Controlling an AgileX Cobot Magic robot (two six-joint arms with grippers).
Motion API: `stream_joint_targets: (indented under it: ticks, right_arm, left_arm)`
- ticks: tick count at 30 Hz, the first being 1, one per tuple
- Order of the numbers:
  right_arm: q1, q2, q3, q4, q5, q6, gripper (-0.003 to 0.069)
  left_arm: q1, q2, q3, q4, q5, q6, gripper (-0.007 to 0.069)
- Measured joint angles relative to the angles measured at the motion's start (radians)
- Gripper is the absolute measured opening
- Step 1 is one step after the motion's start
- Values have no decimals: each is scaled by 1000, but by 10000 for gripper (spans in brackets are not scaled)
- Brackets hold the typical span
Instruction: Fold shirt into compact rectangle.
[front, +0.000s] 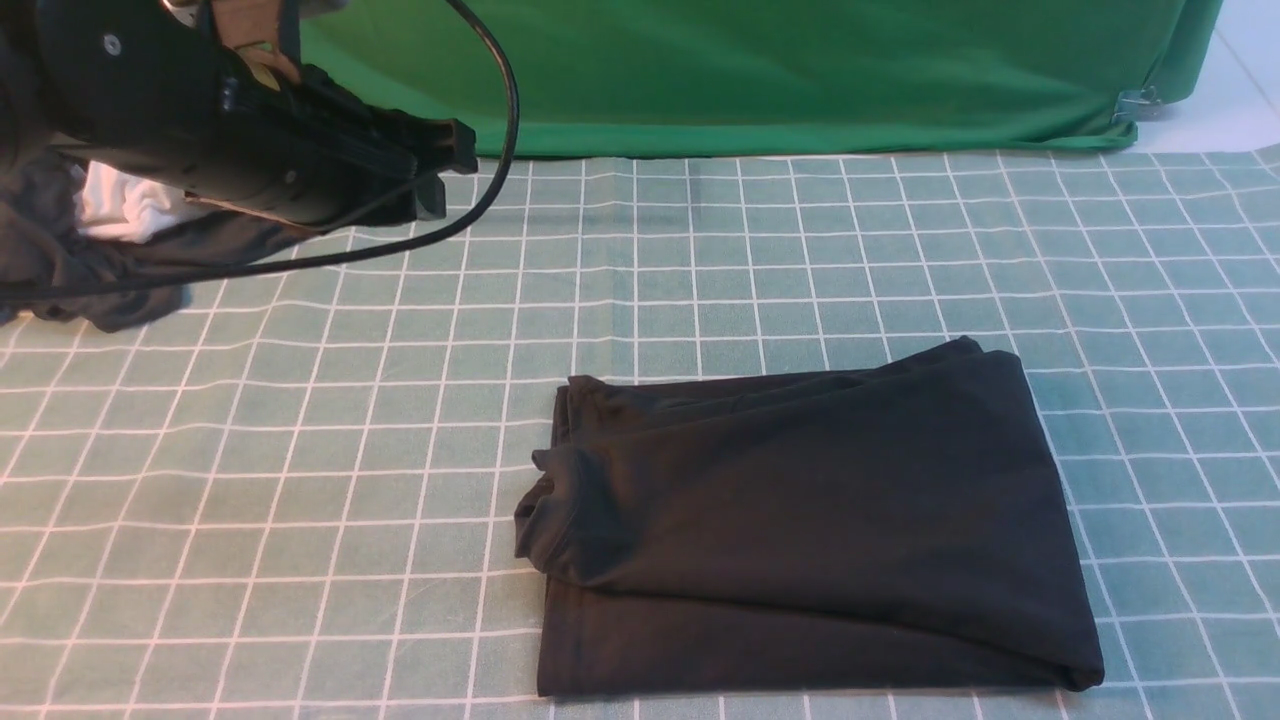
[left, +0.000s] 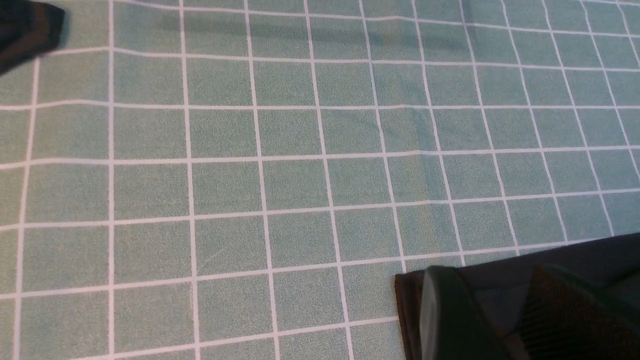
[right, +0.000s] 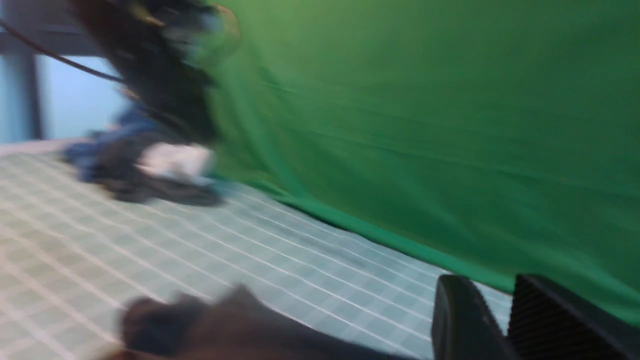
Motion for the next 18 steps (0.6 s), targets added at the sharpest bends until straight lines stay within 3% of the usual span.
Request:
stream_joint_targets:
  ticks: [3,7,18]
  right_arm:
    - [-131,-41,98,0,-2,2,166]
    - [-233,-48,173,-6,29,2,176]
    - [-339,-48,188,-41,85,4,202]
  left_arm:
    - [0,0,0,0,11,0,193]
    - [0,0,0,1,45,9,195]
    - [0,0,0,20,86,50,201]
